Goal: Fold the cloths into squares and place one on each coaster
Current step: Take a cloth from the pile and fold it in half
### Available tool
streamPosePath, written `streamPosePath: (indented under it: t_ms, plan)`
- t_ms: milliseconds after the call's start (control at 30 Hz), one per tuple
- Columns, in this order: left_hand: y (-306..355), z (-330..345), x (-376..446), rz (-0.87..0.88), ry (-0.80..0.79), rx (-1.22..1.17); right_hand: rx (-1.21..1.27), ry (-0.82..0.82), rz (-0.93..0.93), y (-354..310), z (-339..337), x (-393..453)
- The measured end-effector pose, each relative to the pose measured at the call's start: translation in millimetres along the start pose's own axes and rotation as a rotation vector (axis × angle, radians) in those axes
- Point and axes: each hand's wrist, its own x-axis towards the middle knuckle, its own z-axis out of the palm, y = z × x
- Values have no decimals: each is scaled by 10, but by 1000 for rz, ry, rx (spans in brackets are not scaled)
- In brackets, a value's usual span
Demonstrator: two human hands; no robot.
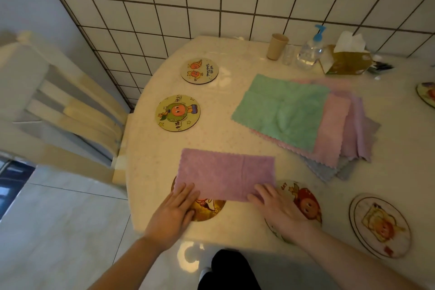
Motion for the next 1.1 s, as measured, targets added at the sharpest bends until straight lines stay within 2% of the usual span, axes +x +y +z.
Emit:
streamPosePath:
  t_ms: [100, 233, 300, 367, 433, 567, 700, 767, 867, 1000, 1100]
  plan:
    - [37, -46, -122, -75, -33, 47, -48, -13, 39, -10, -40, -11]
    - [349, -151, -47, -176, 31, 66, -47, 44, -84, 84, -147, 6]
    - [572, -137, 61, -92, 94, 10, -70, 53, -114, 175, -180, 29]
    - [847, -126, 200, 20, 92, -28, -24, 21, -187, 260, -194, 42]
    - [1117, -105, 376, 41, 71, -35, 6, 77, -290, 338, -236, 80]
    - [1493, -22, 704, -173, 105, -86, 109, 187, -537, 519, -420, 130]
    - [1685, 22, 848, -318, 119, -62, 212, 144, -724, 749, -614, 191]
    - [1763, 13, 853, -350, 161, -63, 73, 122, -754, 935, -654, 380]
    - [1814, 102, 761, -365, 199, -93, -31, 22, -702, 1134, -632, 725]
    - [1817, 300, 507, -288, 212, -113, -252, -43, -963, 1140, -520, 1051]
    - [1822, 300, 400, -313, 244, -161, -301, -70, -1101, 1100, -434, 1162]
